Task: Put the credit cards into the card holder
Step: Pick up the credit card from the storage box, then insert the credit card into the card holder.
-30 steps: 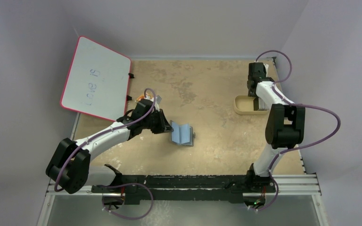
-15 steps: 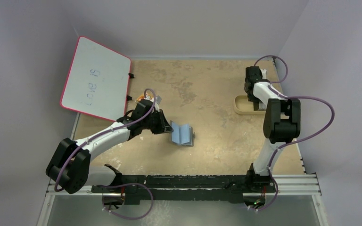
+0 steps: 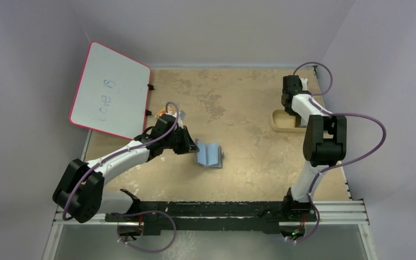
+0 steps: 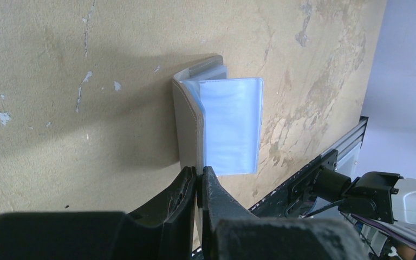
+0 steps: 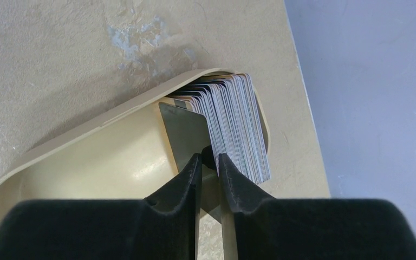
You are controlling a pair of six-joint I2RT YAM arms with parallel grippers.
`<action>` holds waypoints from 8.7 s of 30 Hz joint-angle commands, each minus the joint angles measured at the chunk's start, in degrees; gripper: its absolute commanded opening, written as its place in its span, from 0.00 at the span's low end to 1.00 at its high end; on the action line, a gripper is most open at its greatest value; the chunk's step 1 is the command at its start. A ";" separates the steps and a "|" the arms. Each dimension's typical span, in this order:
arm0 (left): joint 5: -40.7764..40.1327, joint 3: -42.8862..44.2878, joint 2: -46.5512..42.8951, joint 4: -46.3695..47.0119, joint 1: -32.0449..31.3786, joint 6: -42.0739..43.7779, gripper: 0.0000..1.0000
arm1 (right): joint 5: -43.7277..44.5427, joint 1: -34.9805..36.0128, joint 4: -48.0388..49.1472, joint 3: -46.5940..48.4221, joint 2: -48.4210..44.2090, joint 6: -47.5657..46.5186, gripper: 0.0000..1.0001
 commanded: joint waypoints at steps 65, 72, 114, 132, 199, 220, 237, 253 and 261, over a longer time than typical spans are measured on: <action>-7.07 -5.84 8.96 16.93 0.04 -5.03 0.04 | -58.89 29.45 35.36 -31.45 -23.14 30.04 0.00; -7.93 -6.31 9.73 16.73 0.05 -4.17 0.00 | -59.77 29.49 39.72 -34.29 -20.24 30.33 0.00; -12.82 -10.20 14.03 17.10 0.04 -2.12 0.00 | -65.35 29.49 49.38 -40.32 -17.63 36.56 0.00; -12.75 -10.37 13.85 17.23 0.04 -2.31 0.00 | -66.07 29.45 56.24 -41.41 -12.78 38.51 0.00; -9.83 -12.01 13.61 20.93 -0.14 -7.10 0.00 | -71.45 28.40 79.48 -47.60 -3.48 52.44 0.00; -10.28 -14.40 14.22 21.70 -0.16 -8.79 0.00 | -65.84 28.36 87.63 -52.33 -4.06 54.75 0.00; -9.94 -14.65 13.60 21.49 -0.74 -9.51 0.00 | -61.09 28.58 88.31 -52.65 -3.33 49.88 0.00; -10.79 -14.42 14.68 21.84 -1.62 -10.29 0.00 | -61.06 30.14 77.15 -51.57 -7.40 47.42 0.00; -11.24 -14.15 14.70 21.41 -1.71 -10.16 0.00 | -62.59 30.07 74.56 -50.41 -7.37 47.29 0.00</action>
